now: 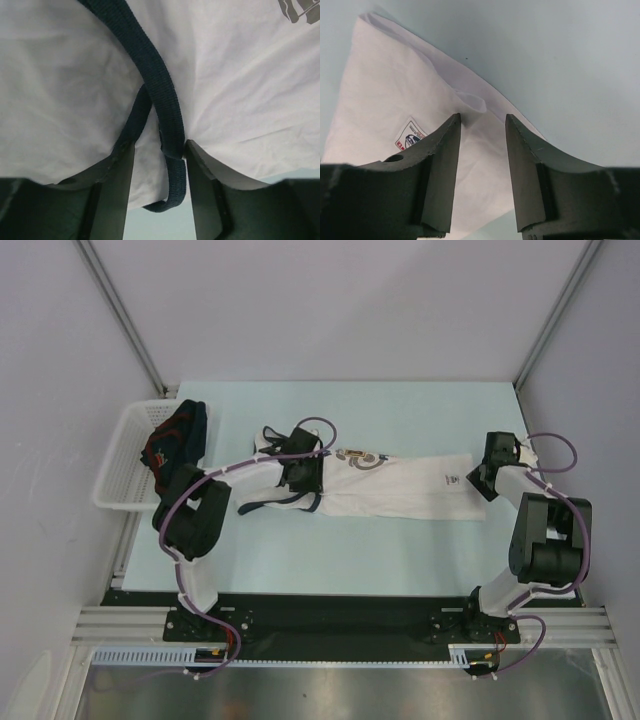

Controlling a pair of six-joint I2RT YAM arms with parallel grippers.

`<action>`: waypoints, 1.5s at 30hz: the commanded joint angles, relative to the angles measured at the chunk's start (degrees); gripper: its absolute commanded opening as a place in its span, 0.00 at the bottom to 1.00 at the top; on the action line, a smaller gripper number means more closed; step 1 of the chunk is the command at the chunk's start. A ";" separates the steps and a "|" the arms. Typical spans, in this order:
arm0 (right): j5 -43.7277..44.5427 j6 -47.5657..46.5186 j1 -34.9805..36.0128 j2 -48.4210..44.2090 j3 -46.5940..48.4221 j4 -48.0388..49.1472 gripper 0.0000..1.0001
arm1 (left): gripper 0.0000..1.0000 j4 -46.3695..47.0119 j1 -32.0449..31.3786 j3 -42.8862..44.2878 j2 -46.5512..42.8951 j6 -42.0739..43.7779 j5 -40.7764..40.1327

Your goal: Fold and stack the tank tops

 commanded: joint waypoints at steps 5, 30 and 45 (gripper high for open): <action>-0.04 -1.32 -0.03 -5.81 -0.86 2.39 0.46 | 0.66 -0.99 0.13 0.03 -8.81 -0.04 -6.25; -2.76 -1.15 8.14 -15.57 -9.91 6.16 0.51 | 0.74 2.87 11.63 -32.14 -41.78 -12.87 -15.04; 1.54 0.26 8.14 -17.76 -11.75 3.63 0.54 | 0.35 5.85 18.22 -24.25 -20.01 -24.65 -18.04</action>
